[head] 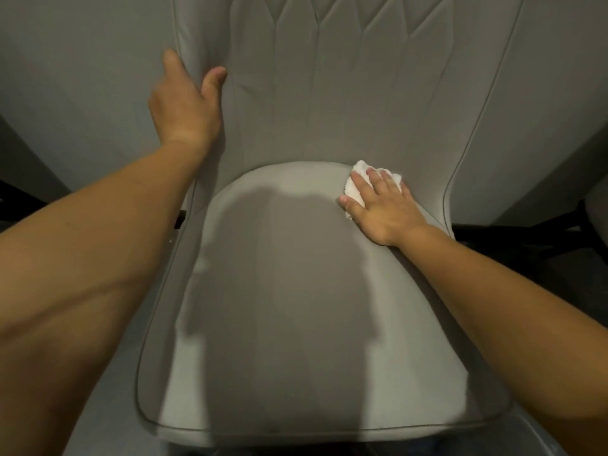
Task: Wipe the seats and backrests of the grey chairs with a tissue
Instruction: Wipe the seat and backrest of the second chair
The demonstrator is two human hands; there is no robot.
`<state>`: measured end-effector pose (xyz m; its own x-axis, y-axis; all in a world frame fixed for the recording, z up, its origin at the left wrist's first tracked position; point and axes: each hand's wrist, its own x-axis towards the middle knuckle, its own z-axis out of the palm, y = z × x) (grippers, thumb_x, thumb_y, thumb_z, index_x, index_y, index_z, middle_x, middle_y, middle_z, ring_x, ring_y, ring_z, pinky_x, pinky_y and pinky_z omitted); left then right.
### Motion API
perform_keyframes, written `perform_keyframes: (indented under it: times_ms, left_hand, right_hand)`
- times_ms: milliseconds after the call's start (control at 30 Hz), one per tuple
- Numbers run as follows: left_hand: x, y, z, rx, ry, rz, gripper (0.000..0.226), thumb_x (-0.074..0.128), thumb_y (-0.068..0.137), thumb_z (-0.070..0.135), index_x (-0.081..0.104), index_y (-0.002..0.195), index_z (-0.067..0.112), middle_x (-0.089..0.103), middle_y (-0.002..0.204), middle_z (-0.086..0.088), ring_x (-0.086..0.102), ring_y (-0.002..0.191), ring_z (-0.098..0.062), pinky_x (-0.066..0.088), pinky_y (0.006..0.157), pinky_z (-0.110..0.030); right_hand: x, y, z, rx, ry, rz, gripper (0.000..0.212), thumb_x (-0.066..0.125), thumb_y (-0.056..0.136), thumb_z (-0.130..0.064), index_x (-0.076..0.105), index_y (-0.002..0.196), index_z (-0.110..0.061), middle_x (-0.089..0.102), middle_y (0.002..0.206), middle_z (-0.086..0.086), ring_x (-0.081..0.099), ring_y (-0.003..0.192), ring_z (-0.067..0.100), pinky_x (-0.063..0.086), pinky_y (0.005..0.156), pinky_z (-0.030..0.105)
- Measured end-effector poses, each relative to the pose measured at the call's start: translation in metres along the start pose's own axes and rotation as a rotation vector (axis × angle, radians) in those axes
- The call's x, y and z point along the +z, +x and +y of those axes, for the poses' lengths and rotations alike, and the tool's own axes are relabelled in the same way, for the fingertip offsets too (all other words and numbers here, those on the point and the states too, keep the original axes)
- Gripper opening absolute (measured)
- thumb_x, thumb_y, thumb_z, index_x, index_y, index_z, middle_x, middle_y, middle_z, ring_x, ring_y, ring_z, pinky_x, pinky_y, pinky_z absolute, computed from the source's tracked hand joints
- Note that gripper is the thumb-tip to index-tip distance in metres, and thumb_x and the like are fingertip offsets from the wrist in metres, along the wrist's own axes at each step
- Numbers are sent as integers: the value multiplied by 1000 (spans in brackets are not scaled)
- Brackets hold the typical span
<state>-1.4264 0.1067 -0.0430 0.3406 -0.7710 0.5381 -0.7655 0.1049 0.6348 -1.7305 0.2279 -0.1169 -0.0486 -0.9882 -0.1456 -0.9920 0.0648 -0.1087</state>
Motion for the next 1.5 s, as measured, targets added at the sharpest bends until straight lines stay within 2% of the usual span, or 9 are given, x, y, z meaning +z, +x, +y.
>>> perform_keyframes:
  times_ms: [200, 367, 633, 867, 967, 1133, 1333, 1433, 1500]
  left_hand:
    - [-12, 6, -3, 19, -7, -149, 59, 54, 86, 58, 46, 109, 5, 59, 106, -25, 54, 96, -44, 40, 76, -45]
    - [-12, 7, -2, -9, -87, -172, 56, 59, 85, 55, 47, 107, 5, 61, 105, -21, 56, 96, -39, 42, 77, -43]
    - [-9, 9, -7, 58, 17, -140, 58, 54, 87, 57, 47, 111, 5, 62, 104, -22, 55, 96, -43, 39, 76, -44]
    - [-11, 7, -7, 81, 69, -164, 60, 49, 88, 60, 45, 114, 5, 62, 105, -20, 54, 96, -42, 36, 72, -42]
    - [-13, 7, -7, 80, 60, -176, 59, 49, 88, 59, 46, 114, 6, 62, 106, -18, 55, 97, -39, 37, 73, -41]
    - [-14, 7, -5, 86, 63, -183, 59, 50, 88, 58, 47, 118, 8, 62, 111, -16, 56, 103, -37, 41, 81, -42]
    - [-22, 11, -2, 79, 75, -254, 58, 53, 88, 57, 46, 121, 10, 60, 120, -15, 54, 110, -35, 42, 87, -40]
    - [-27, 13, 1, 76, 67, -292, 58, 55, 87, 56, 47, 121, 10, 59, 121, -15, 53, 111, -36, 42, 89, -40]
    - [-30, 14, 3, 72, 46, -326, 58, 57, 86, 55, 47, 121, 9, 59, 122, -14, 53, 112, -34, 42, 89, -39]
  right_hand:
    - [-4, 0, -16, 72, 54, -13, 92, 0, 77, -83, 4, 157, -36, -1, 167, 0, -7, 153, 22, -5, 121, 51]
    - [-1, 31, -101, 177, 28, -77, 104, 9, 78, -89, -1, 159, -25, -12, 165, 11, -16, 149, 40, -17, 114, 59]
    - [29, -7, -240, -145, 42, -58, 114, 11, 79, -87, -5, 156, -5, -10, 164, 18, -17, 149, 39, -15, 114, 59]
    - [35, -154, -220, -715, 44, -145, 89, 15, 83, -84, 5, 156, -34, -7, 165, 13, -19, 150, 33, -16, 116, 55]
    - [33, -166, -205, -793, 12, -150, 76, 16, 87, -80, 10, 154, -45, -2, 167, 4, -13, 151, 25, -16, 117, 53]
    - [27, -84, -172, -561, -97, -110, 77, 1, 84, -81, -5, 153, -47, -9, 166, -4, -14, 152, 21, -12, 119, 54]
    - [21, -27, -175, -253, -54, -111, 79, 7, 87, -80, 2, 156, -40, -7, 167, 2, -12, 152, 28, -7, 118, 58]
    - [24, -76, -196, -474, -33, -111, 87, 1, 83, -79, 6, 158, -35, -1, 167, 8, -8, 152, 33, -4, 117, 61]
    - [23, -124, -206, -770, -10, -26, 79, 12, 88, -71, 28, 154, -29, 19, 163, 12, 9, 150, 38, 6, 117, 61]
